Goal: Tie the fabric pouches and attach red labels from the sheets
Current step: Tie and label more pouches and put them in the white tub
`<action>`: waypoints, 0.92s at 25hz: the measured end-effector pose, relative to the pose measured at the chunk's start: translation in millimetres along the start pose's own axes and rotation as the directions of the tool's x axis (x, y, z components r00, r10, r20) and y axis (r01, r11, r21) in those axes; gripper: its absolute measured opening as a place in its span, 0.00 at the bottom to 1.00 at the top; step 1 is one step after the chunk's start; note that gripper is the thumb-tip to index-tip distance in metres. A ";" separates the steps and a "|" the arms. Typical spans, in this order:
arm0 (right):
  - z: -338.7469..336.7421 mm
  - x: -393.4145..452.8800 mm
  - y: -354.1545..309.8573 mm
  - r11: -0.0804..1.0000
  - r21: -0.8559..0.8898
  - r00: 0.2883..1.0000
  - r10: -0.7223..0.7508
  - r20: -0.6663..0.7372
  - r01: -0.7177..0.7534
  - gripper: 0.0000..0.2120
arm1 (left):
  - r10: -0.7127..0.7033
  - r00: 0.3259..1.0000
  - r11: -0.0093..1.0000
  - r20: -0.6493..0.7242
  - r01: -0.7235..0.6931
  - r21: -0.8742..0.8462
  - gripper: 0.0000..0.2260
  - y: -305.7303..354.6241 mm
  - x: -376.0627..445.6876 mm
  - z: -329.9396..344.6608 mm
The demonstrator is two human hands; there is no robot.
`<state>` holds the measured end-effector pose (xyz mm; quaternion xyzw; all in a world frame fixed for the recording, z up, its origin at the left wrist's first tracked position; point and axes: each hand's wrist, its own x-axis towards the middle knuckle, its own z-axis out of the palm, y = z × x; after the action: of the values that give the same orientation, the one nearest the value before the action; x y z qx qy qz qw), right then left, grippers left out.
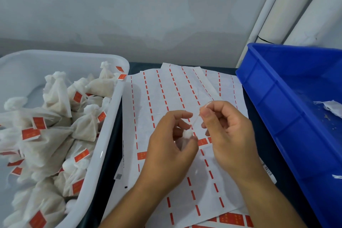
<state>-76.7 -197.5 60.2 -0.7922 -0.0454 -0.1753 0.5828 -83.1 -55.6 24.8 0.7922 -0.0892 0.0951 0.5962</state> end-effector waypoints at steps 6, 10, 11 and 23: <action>29.8 27.2 -54.8 0.990 0.087 0.991 -0.120 0.058 0.114 0.07 | -0.202 0.967 0.974 -0.157 0.181 -0.139 0.31 -3.4 12.5 -3.7; 70.4 59.6 -94.0 0.959 0.236 0.976 -0.185 0.116 0.154 0.06 | -0.381 0.909 0.875 -0.168 0.296 -0.384 0.22 -2.3 19.8 -8.8; 82.1 68.3 -100.6 0.951 0.275 0.975 -0.183 0.125 0.144 0.05 | -0.438 0.885 0.837 -0.157 0.337 -0.431 0.17 -2.7 21.0 -10.5; 130.9 103.4 -86.0 0.998 -0.053 0.937 -0.009 0.350 0.029 0.12 | -0.501 0.863 0.763 -0.061 0.407 -0.502 0.06 -0.4 22.5 -15.4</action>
<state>25.5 -61.0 138.4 -0.8266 -0.1507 -0.0387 0.5409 -62.0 -41.4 34.4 0.6072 0.1435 -0.0017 0.7814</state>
